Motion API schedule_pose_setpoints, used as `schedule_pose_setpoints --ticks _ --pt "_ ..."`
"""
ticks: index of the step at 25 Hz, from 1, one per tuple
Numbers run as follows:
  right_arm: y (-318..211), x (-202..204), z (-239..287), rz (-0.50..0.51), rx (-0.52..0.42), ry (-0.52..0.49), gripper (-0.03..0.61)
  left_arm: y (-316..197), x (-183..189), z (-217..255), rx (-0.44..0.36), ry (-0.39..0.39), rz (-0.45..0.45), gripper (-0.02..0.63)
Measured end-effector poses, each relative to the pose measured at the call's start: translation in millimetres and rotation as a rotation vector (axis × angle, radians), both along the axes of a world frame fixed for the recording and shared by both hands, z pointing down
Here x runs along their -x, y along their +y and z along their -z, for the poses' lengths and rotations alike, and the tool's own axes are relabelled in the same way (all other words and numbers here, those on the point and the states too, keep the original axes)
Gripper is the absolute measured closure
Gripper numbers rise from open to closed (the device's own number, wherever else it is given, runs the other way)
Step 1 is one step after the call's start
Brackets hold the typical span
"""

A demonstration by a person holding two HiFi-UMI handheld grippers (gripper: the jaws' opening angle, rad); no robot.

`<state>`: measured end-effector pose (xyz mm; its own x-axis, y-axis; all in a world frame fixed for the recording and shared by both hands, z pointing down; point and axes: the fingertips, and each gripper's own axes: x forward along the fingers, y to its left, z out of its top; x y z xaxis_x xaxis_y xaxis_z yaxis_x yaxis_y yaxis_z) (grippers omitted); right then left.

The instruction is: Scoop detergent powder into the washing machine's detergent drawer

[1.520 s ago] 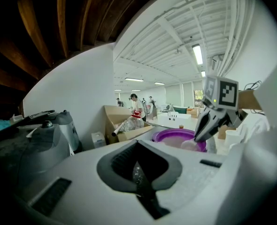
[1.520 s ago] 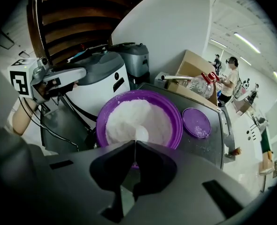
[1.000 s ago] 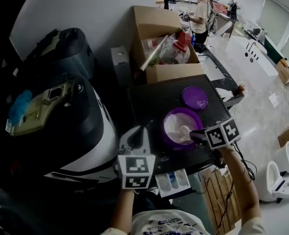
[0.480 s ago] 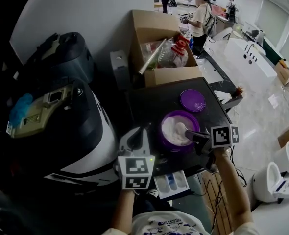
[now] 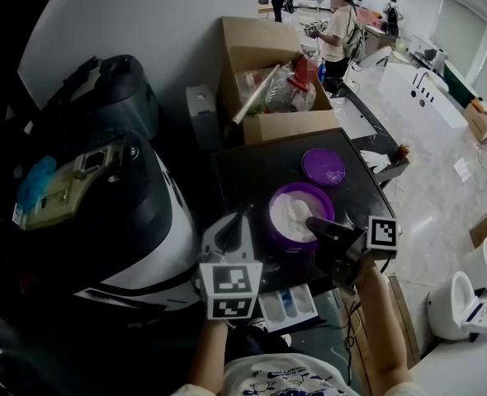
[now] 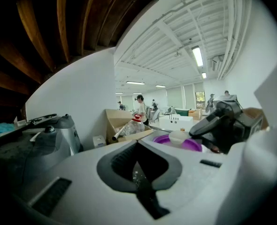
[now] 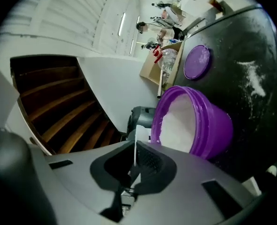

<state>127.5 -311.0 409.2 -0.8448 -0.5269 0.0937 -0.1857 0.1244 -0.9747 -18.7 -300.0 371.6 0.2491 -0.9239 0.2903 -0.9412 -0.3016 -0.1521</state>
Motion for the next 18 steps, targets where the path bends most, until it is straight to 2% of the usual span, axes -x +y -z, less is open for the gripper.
schedule_pose_setpoints --ticks 5,18 --pt "7 -2 5 -0.047 0.025 -0.121 0.558 6 -1 -2 0.004 0.001 0.014 0.612" --pt "22 -10 22 -0.078 -0.011 -0.187 0.558 21 -16 6 -0.015 0.005 0.042 0.611"
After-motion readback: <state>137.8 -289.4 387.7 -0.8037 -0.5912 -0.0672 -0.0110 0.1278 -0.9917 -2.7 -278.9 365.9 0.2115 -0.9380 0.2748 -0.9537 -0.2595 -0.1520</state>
